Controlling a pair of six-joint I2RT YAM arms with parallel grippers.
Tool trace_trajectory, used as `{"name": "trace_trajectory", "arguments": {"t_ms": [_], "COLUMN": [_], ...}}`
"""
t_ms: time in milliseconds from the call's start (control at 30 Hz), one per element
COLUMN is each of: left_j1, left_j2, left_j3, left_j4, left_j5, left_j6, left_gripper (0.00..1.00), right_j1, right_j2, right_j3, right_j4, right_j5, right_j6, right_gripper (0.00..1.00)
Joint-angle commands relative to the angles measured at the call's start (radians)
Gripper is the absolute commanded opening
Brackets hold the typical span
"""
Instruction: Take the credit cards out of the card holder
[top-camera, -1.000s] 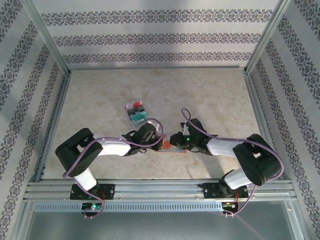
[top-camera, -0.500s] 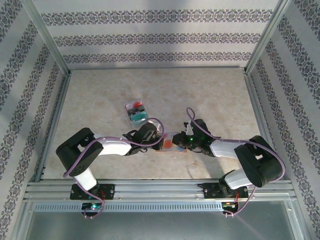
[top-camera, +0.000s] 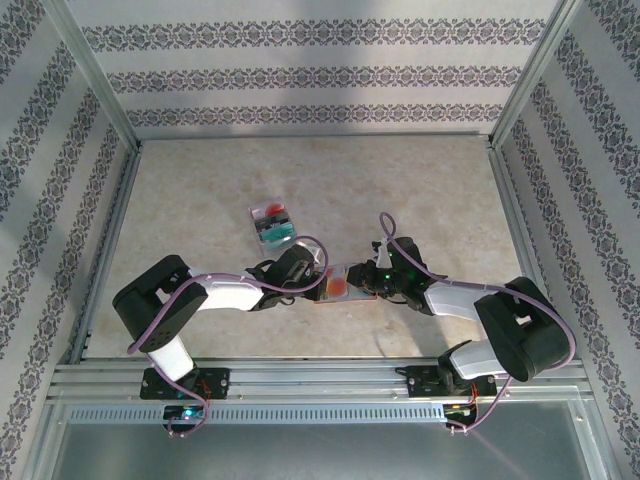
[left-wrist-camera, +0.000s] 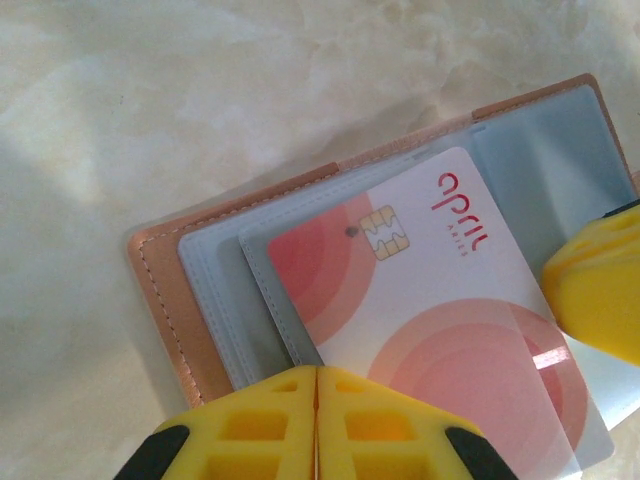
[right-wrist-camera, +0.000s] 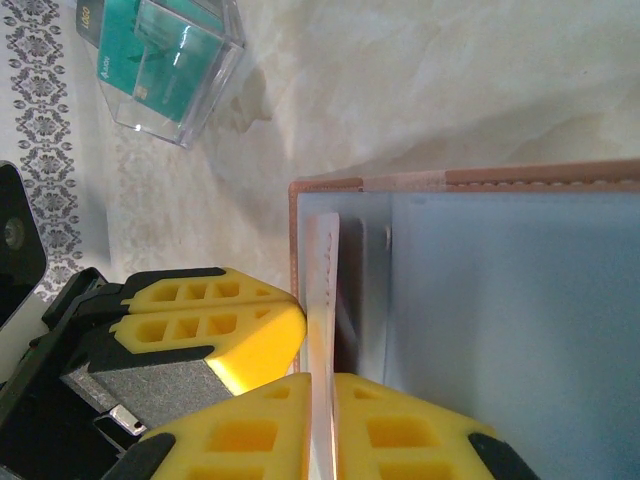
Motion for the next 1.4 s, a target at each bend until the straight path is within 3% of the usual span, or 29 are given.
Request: {"name": "trace_trajectory", "arguments": {"t_ms": [0,133,500,700,1367], "left_j1": [0.007,0.007,0.007,0.007,0.007], "left_j2": [0.028,0.031,0.038,0.042,0.040], "left_j3": [-0.006,-0.006,-0.007,-0.007,-0.009], "left_j4": [-0.082,-0.075,-0.066,-0.064,-0.105], "left_j5": [0.002,0.004,0.011,0.013,-0.022], "left_j6": [-0.010,-0.010,-0.017,-0.018,-0.038], "left_gripper": [0.10,0.10,0.09,0.07,0.07], "right_j1": [-0.002,0.005,0.013,0.021,-0.020], "right_j2": [-0.001,0.021,0.083,0.127,0.096], "right_j3": [-0.007,-0.005,-0.004,0.006,-0.036], "right_j4": [0.065,0.081,0.169,0.228,0.313], "right_j5": [-0.032,-0.038,-0.056,-0.086,-0.113], "right_j6": [0.009,0.014,0.034,0.052,0.093], "right_gripper": [0.16,0.21,0.20,0.25,0.16]}}
